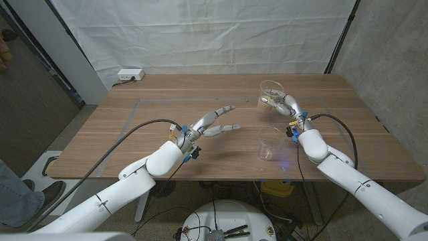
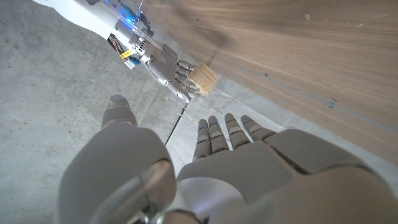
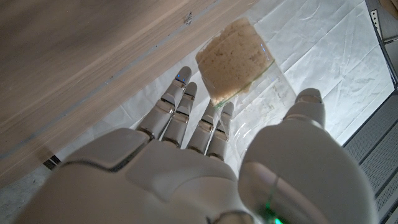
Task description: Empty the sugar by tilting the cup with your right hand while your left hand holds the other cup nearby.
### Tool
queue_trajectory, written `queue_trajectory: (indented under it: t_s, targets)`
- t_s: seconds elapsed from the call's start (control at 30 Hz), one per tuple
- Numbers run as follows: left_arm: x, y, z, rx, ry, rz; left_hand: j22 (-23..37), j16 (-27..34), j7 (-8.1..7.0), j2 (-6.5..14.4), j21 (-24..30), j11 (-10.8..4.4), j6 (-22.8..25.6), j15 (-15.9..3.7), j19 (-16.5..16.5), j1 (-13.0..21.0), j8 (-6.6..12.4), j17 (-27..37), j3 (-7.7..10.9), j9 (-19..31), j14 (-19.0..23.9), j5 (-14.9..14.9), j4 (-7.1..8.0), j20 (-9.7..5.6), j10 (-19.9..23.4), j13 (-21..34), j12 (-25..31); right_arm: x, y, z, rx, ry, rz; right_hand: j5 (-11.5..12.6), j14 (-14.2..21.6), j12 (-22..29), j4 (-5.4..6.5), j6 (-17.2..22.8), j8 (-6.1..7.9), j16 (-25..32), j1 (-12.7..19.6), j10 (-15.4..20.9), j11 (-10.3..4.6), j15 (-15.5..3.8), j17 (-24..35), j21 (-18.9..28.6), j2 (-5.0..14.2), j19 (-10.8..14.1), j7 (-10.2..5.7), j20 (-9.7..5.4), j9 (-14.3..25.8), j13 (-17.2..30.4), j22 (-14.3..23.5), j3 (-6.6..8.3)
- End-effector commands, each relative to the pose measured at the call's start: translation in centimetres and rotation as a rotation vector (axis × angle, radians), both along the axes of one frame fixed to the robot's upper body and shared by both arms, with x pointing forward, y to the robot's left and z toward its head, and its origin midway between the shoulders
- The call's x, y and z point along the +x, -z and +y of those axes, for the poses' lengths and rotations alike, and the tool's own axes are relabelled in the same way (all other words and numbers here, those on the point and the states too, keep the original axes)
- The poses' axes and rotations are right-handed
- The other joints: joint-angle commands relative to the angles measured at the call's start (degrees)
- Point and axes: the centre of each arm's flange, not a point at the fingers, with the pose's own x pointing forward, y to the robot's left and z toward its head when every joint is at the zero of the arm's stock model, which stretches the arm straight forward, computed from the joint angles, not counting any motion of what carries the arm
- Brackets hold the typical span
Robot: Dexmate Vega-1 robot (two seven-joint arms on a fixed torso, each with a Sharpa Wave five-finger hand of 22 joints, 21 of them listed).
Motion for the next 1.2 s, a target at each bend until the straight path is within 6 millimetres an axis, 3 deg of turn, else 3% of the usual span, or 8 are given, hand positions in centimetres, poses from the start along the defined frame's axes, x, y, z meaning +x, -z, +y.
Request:
queue_trajectory:
  t_s: [0.03, 0.5, 1.2]
  targets:
    - [-1.8, 1.0, -1.8, 0.116, -0.068, -0.166, 0.21, -0.05, -0.42, -0.45, -0.06, -1.02, 1.55, -0.74, -0.57, 0.26, 0.47, 0.16, -0.49, 0.21, 0.70, 0.44, -0.25, -1.63, 1.27, 0.09, 0.36, -0.1, -0.2, 0.1, 0.004, -0.008, -0.004, -0.18, 0.26, -0.12, 0.08, 0.71, -0.16, -0.13, -0.06, 0.59, -0.02, -6.14, 0.07, -0.07, 0.51, 0.22, 0.11, -0.30, 0.26, 0.12, 0.06, -0.27]
    - [-1.1, 2.0, -4.0, 0.229, -0.131, -0.232, 0.22, -0.24, -1.86, -0.13, 0.15, -2.10, 2.17, -2.28, 0.27, 0.54, 0.26, 0.19, -0.74, 0.24, 0.97, 0.99, -0.13, -2.00, 1.73, 0.19, 0.14, -0.4, 0.1, 0.3, 0.006, -0.008, 0.004, -0.31, 0.47, -0.17, 0.13, 0.99, -0.25, -0.14, 0.09, 0.88, -0.01, -6.19, 0.07, -0.06, 0.65, 0.52, 0.32, -0.63, 0.28, 0.11, 0.07, -0.32]
    - [1.4, 4.7, -7.1, 0.234, -0.087, -0.071, 0.18, -1.14, -0.52, -0.64, -0.40, -0.74, -1.32, -0.66, -0.66, 0.23, -1.44, 0.22, -1.72, 0.28, -1.85, 1.54, 0.13, -1.50, -1.33, 0.29, -1.25, -0.7, 1.1, -0.4, 0.030, -0.003, 0.018, -0.52, 0.64, -0.30, 0.30, 1.57, -0.31, -0.20, 0.14, 1.12, -0.04, -5.97, 0.10, -0.16, 0.92, 0.67, 0.34, -1.04, 0.30, 0.11, 0.07, -0.39]
